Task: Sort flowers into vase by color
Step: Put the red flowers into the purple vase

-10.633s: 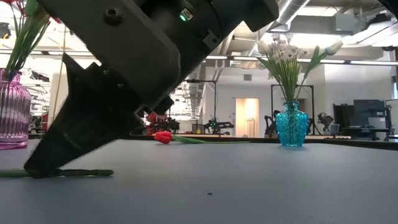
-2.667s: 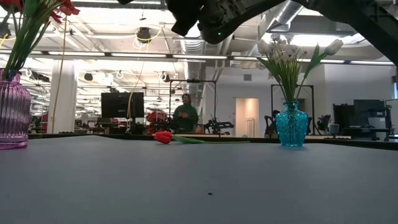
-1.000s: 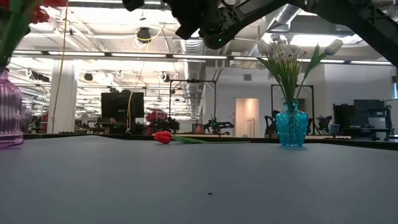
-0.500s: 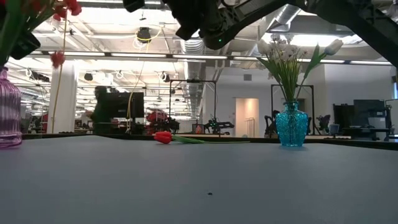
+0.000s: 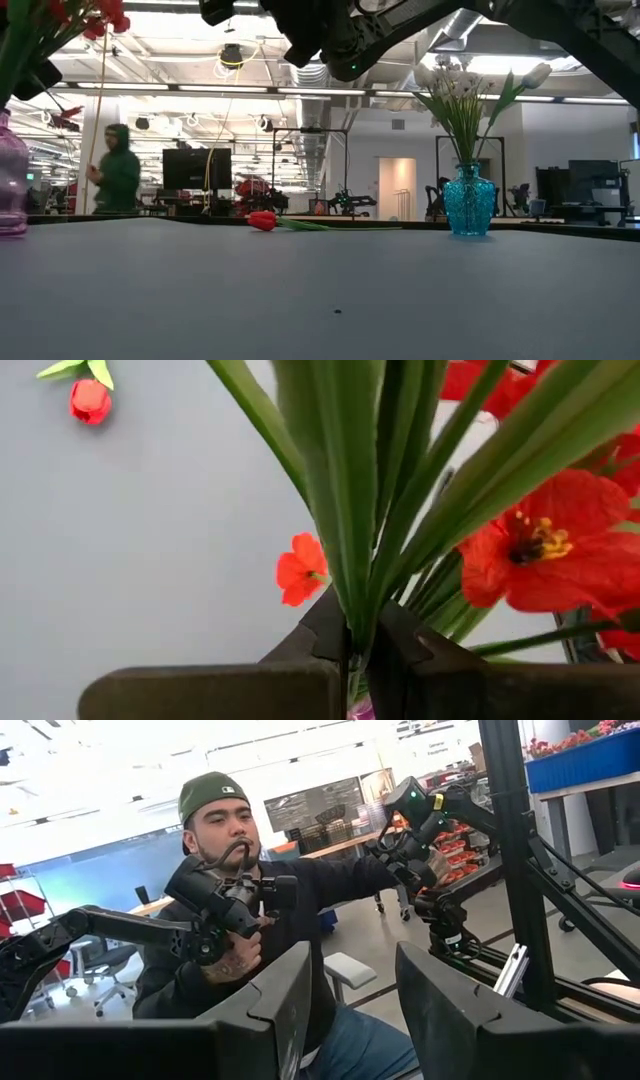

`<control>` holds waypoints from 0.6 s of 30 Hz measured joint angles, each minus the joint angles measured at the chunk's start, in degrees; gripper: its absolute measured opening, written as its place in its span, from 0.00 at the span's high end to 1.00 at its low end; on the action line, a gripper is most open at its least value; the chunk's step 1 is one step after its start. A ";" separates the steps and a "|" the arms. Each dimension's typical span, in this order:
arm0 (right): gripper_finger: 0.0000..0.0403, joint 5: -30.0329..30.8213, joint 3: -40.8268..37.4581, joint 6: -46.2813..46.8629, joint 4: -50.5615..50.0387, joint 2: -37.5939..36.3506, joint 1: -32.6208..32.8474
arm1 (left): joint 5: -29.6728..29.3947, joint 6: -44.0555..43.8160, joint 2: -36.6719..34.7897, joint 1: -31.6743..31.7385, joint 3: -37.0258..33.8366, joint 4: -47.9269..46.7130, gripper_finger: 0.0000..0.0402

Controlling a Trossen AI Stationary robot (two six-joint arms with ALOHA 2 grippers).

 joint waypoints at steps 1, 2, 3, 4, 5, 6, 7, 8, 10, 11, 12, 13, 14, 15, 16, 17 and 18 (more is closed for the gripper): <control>0.57 0.00 0.00 0.00 0.00 0.00 0.00 | 0.01 -0.02 0.00 0.00 0.00 0.04 0.99; 0.57 -0.02 0.00 0.00 0.00 0.00 0.00 | -0.01 -0.02 0.00 0.00 0.00 0.08 0.98; 0.57 0.00 0.00 0.00 -0.01 0.00 0.00 | -0.03 0.00 0.00 0.00 0.00 0.12 0.96; 0.57 -0.01 0.00 0.00 -0.02 0.00 0.00 | -0.05 0.02 0.00 0.00 0.00 0.20 0.95; 0.57 -0.01 0.00 0.00 -0.02 0.00 0.00 | -0.25 0.00 0.00 0.00 0.00 0.47 0.92; 0.57 0.00 0.00 0.00 -0.02 0.00 0.00 | -0.33 -0.04 0.00 0.00 0.01 0.79 0.90; 0.57 -0.02 0.00 0.00 -0.02 0.00 0.00 | -0.61 -0.08 0.01 0.00 0.14 0.88 0.88; 0.57 0.00 0.00 0.00 -0.02 0.00 0.00 | -1.03 -0.12 0.02 0.00 0.39 0.87 0.85; 0.57 0.00 0.00 0.13 -0.04 0.00 0.00 | -1.36 -0.50 0.02 0.00 0.98 0.80 0.80; 0.57 -0.01 0.00 0.24 -0.12 0.00 -0.04 | -1.38 -0.79 0.02 0.00 1.49 0.54 0.77; 0.57 -0.06 0.00 0.26 -0.31 0.00 -0.10 | -1.36 -1.21 0.02 0.00 2.05 0.38 0.75; 0.57 -0.27 0.00 0.27 -0.46 0.00 -0.28 | -1.34 -1.74 0.02 0.00 2.68 0.16 0.73; 0.57 -0.60 0.00 0.27 -0.49 0.00 -0.57 | -1.36 -2.37 0.02 0.00 3.30 -0.12 0.71; 0.57 -0.77 0.00 0.36 -0.53 0.00 -1.00 | -1.38 -3.06 0.02 0.00 3.94 -0.52 0.69; 0.57 -0.76 0.00 0.54 -0.63 0.01 -1.59 | -1.37 -3.78 0.02 0.00 4.60 -1.04 0.68; 0.57 -0.75 0.00 0.75 -0.67 0.02 -2.25 | -1.35 -4.61 0.01 0.00 5.12 -1.81 0.66; 0.57 -0.67 0.00 0.90 -0.71 0.02 -2.87 | -1.37 -5.49 0.00 0.00 5.64 -2.87 0.65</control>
